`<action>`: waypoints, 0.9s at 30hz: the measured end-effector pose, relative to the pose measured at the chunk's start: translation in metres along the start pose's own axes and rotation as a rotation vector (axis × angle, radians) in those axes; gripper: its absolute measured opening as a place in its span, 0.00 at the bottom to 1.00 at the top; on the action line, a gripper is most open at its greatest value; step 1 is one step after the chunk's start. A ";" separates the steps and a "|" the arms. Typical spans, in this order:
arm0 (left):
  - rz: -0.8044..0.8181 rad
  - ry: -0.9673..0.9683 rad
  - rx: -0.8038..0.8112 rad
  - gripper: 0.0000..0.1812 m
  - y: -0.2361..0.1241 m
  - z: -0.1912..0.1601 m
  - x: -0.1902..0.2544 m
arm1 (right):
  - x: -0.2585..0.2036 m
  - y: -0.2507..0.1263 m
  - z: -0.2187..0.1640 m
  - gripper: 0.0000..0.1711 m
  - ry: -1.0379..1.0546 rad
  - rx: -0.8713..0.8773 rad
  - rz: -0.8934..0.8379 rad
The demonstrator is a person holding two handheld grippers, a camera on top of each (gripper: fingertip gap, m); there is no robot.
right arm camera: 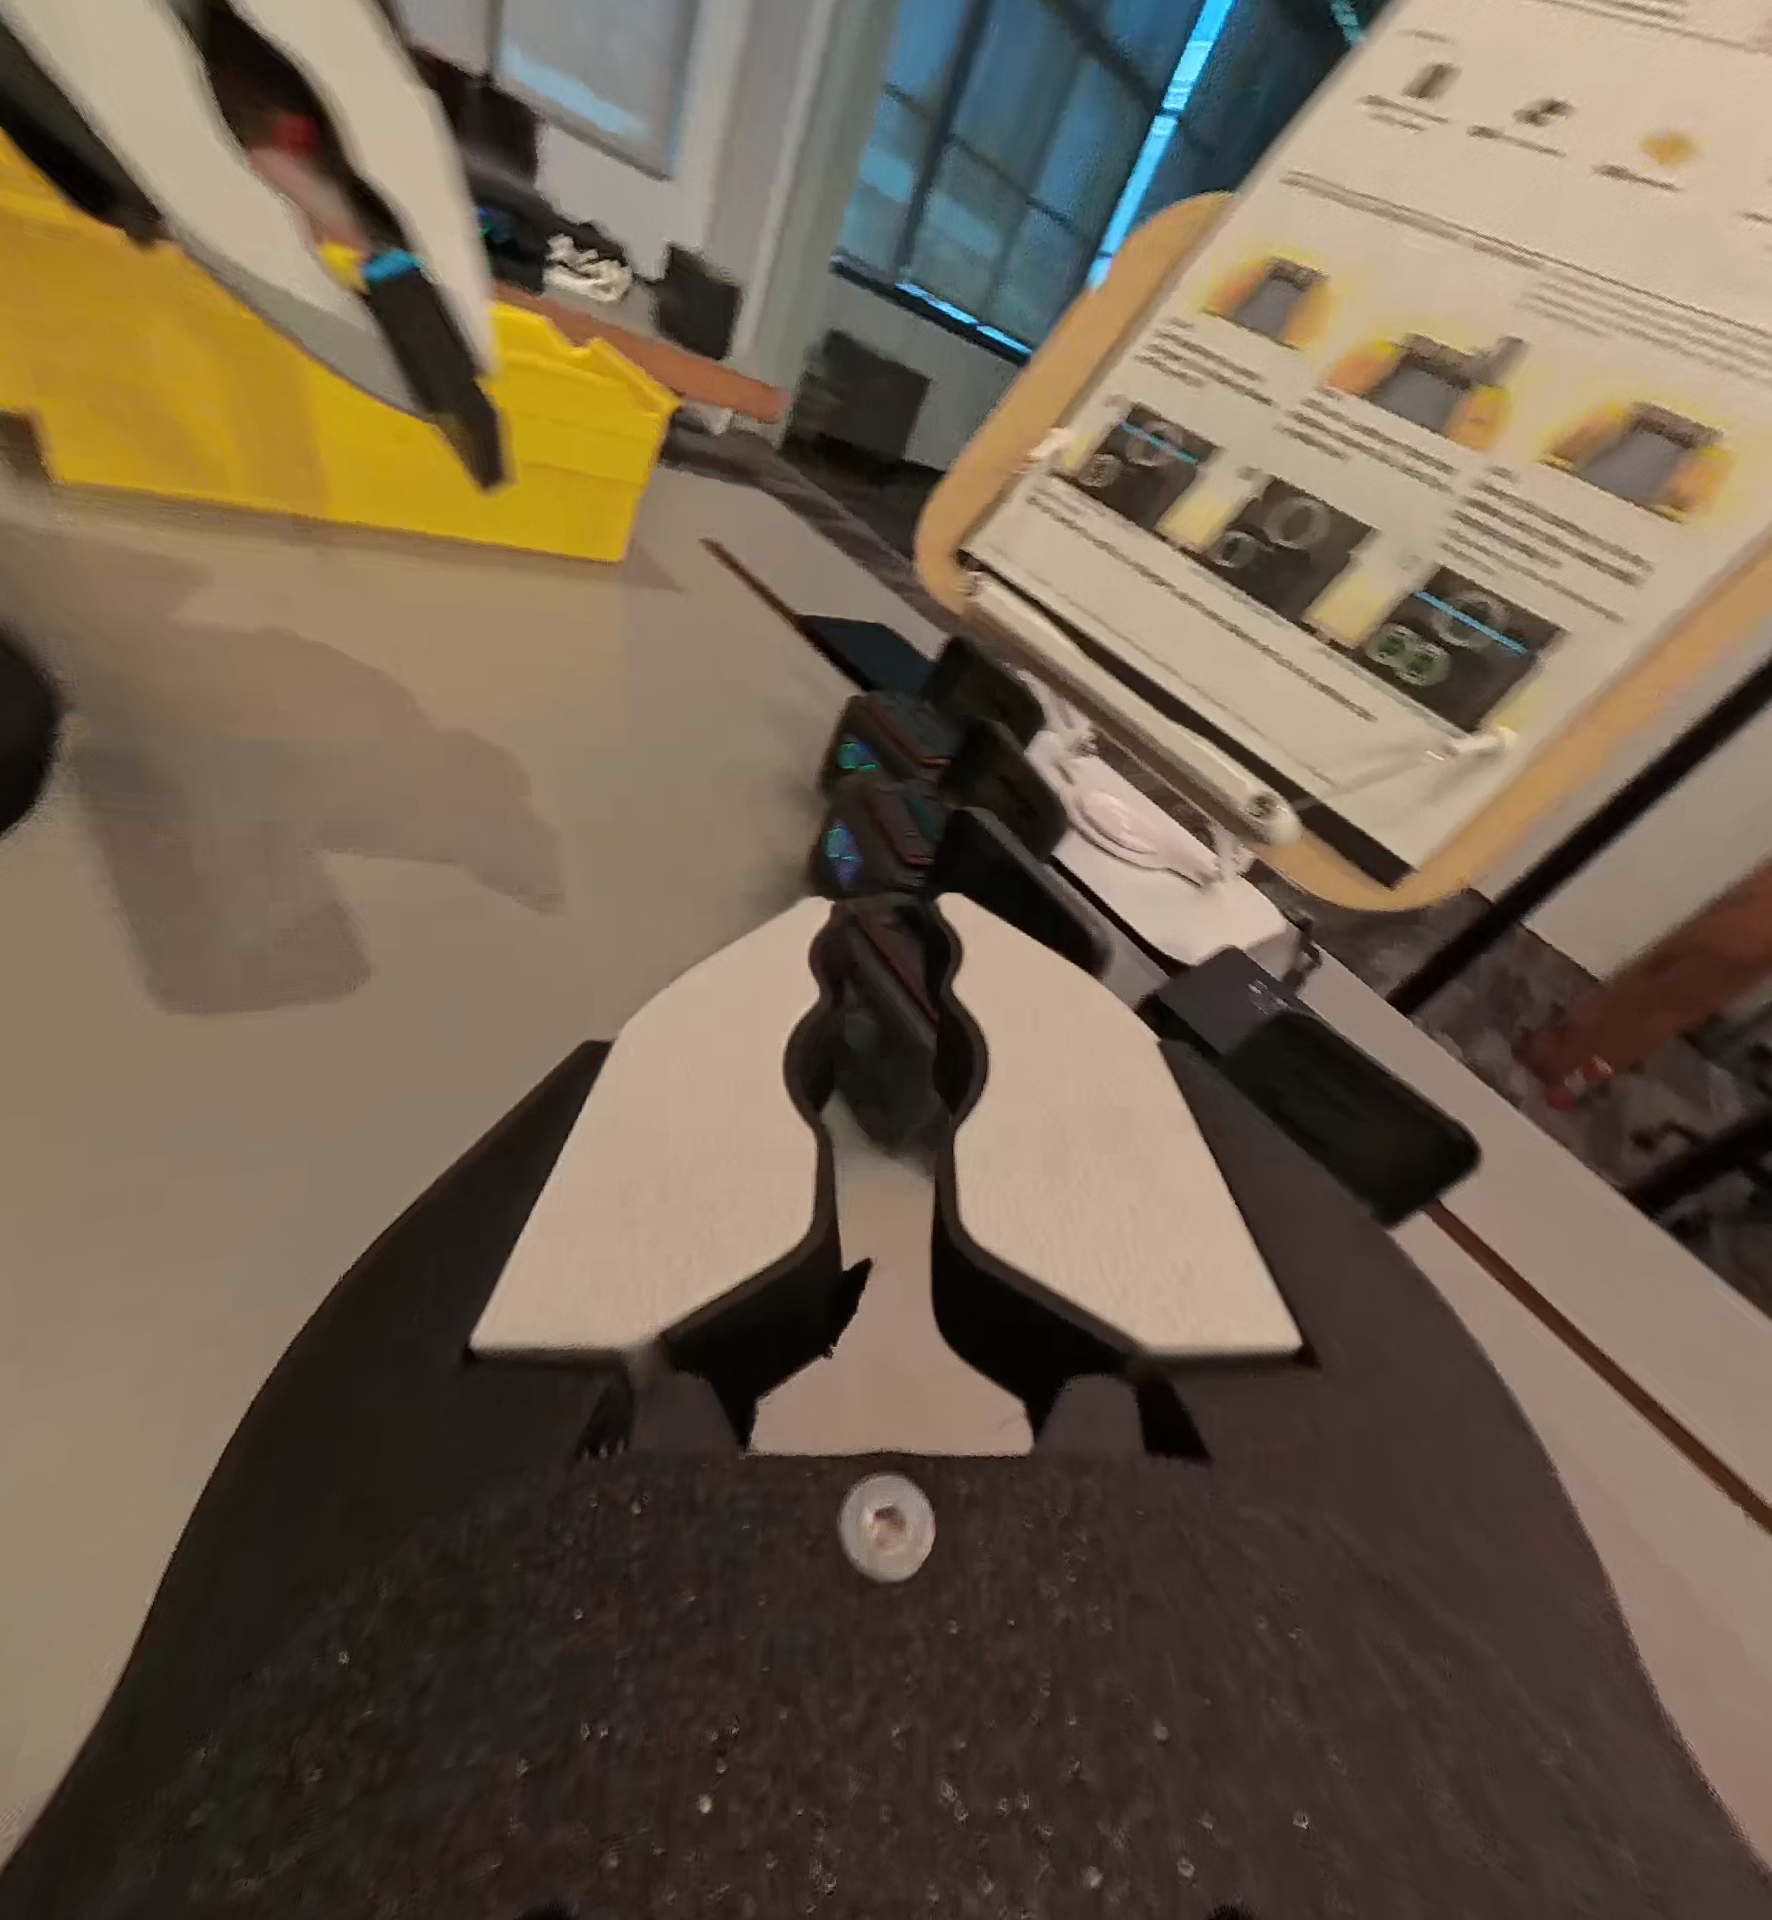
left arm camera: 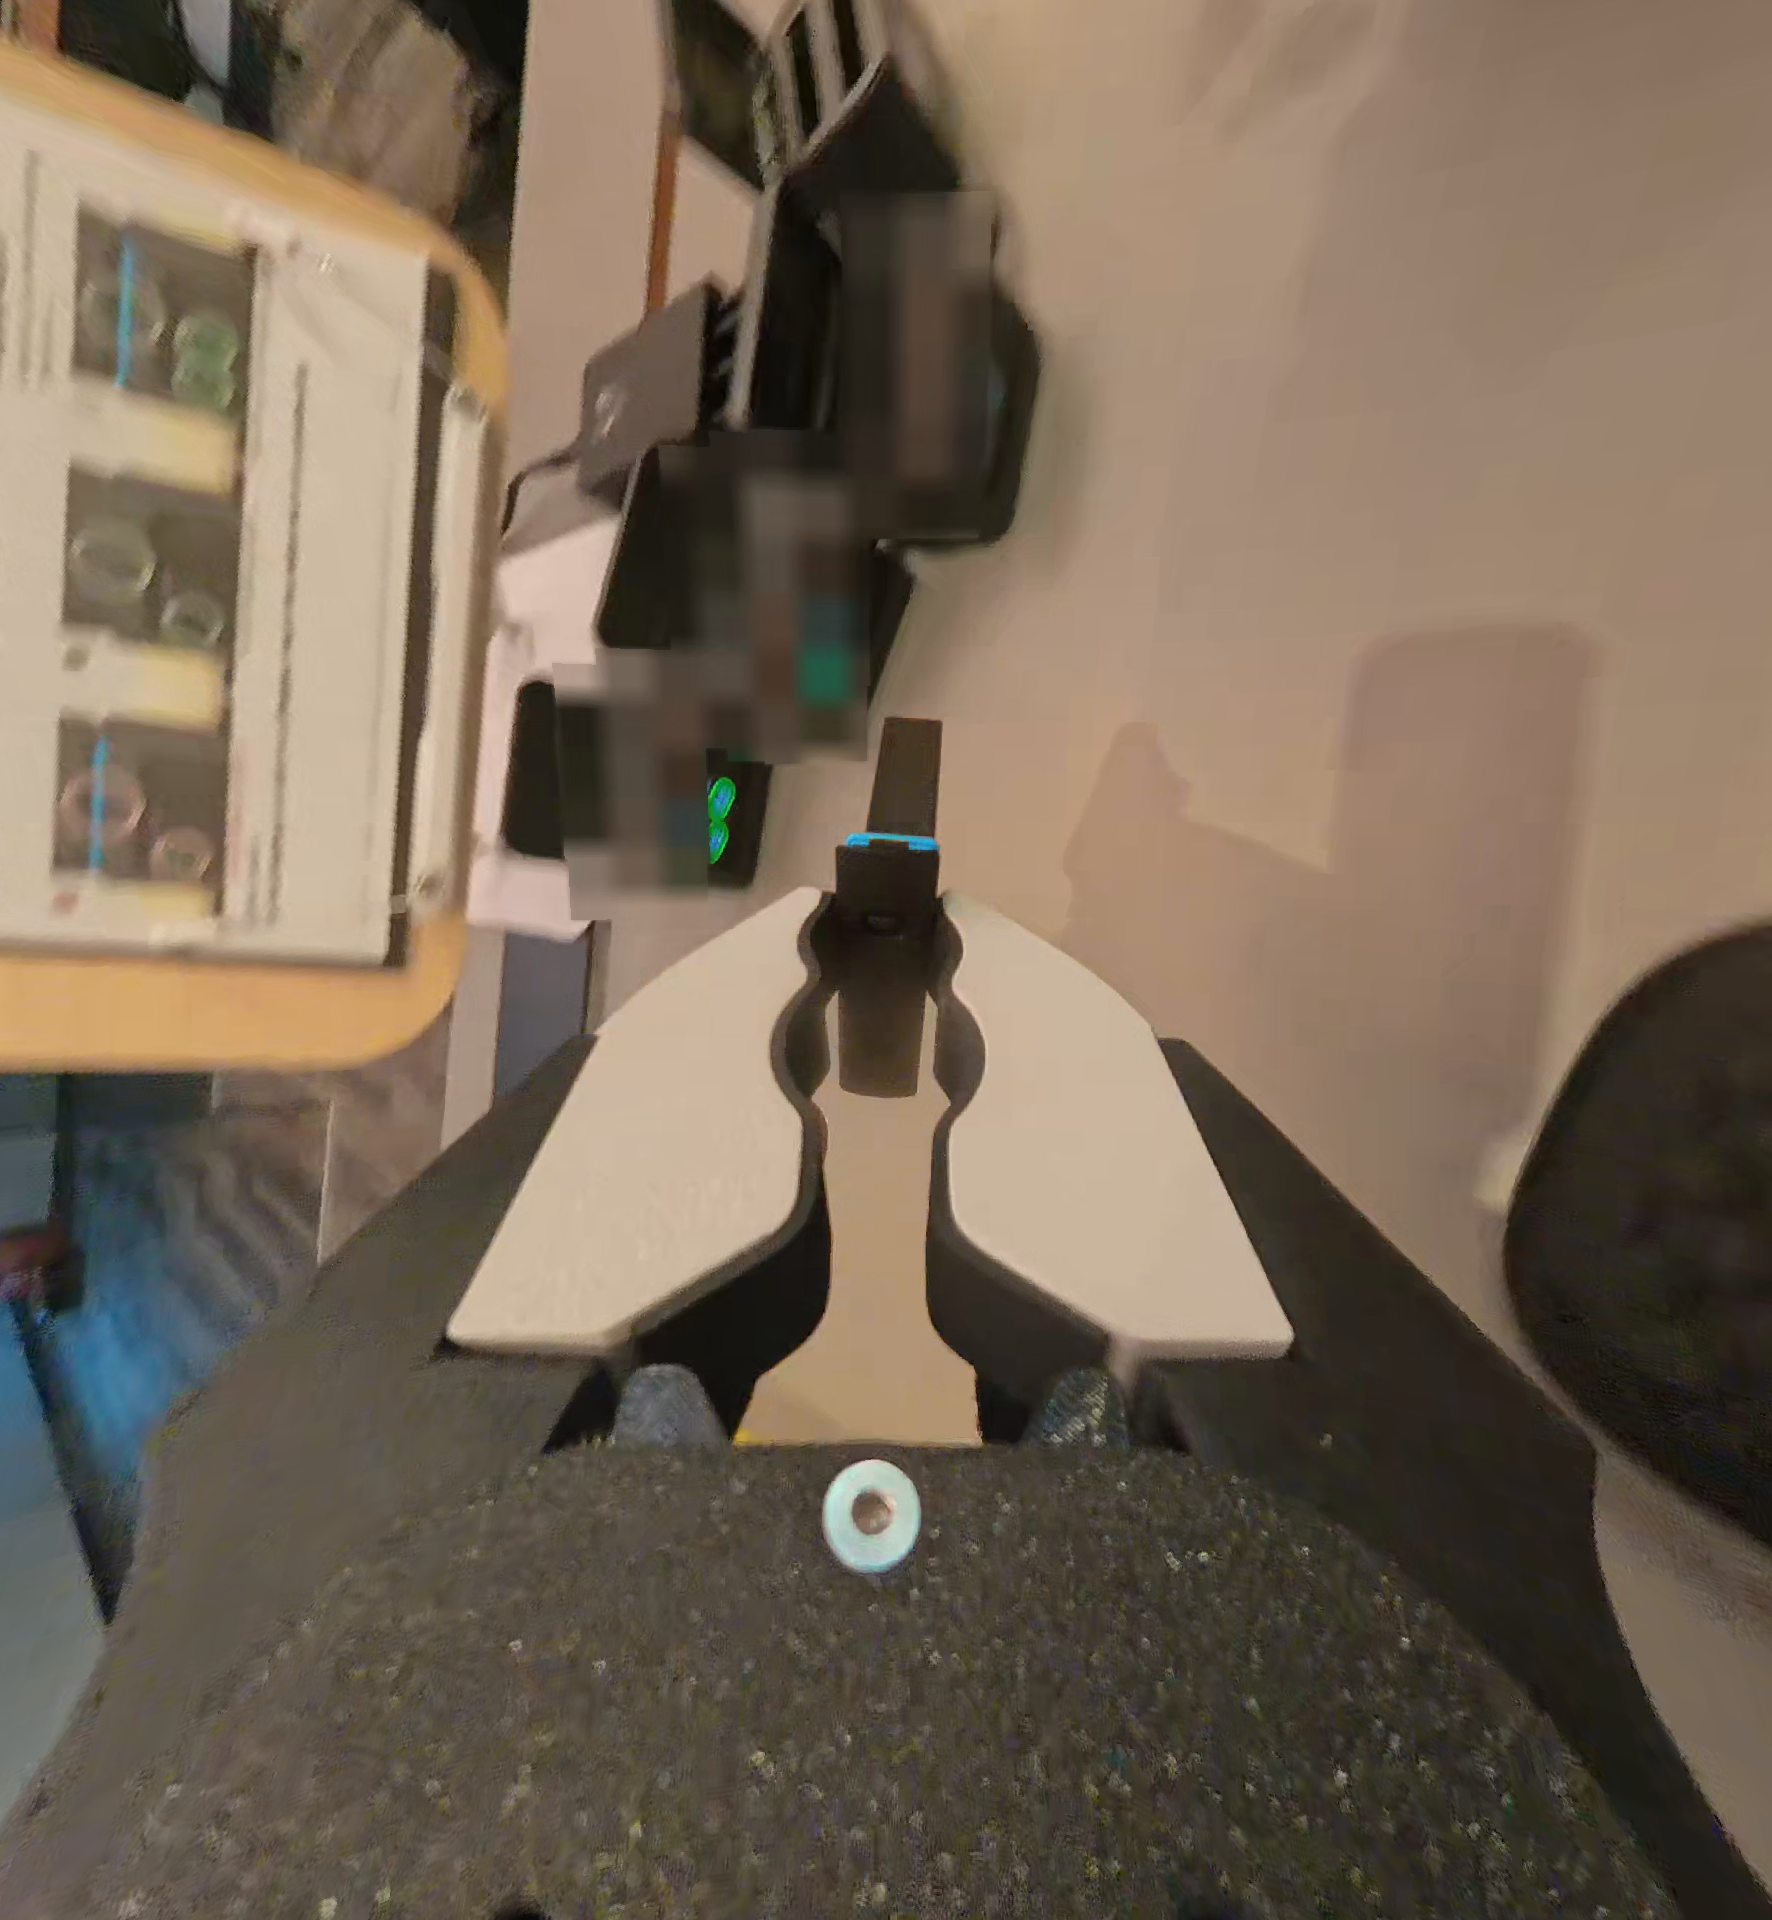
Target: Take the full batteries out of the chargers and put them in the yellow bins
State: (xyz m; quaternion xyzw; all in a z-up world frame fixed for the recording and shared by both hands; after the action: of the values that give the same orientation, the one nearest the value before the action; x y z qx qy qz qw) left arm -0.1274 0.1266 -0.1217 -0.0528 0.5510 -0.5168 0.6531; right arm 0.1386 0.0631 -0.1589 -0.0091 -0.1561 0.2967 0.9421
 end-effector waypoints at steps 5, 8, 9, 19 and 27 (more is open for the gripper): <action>-0.089 0.011 0.139 0.09 0.051 0.056 0.028 | -0.031 0.006 -0.002 0.18 -0.099 -0.050 0.159; -0.119 0.016 0.194 0.09 0.075 0.081 0.045 | -0.039 0.006 -0.005 0.20 -0.112 -0.068 0.227; -0.122 0.020 0.205 0.09 0.081 0.088 0.051 | -0.042 0.006 -0.006 0.20 -0.121 -0.079 0.251; -0.154 0.002 0.248 0.09 0.109 0.106 0.076 | -0.056 0.004 -0.029 0.06 -0.282 -0.216 0.368; -0.154 -0.319 0.645 0.15 0.086 0.105 0.051 | -0.036 -0.009 0.003 0.06 0.112 0.054 0.473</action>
State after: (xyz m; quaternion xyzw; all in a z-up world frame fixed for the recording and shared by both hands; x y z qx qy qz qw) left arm 0.0001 0.0764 -0.1697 0.0347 0.2453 -0.6970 0.6729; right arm 0.1154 0.0351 -0.1656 -0.0365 -0.0894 0.5120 0.8536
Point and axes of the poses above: each gripper's, where its closed fingertips meet, y out along the fingers, z out of its top, x = y × z across the jaws, the point moved 6 cm from there along -y, back along the fingers, and after that the axes turned 6 degrees about y, right-handed, at the moved point
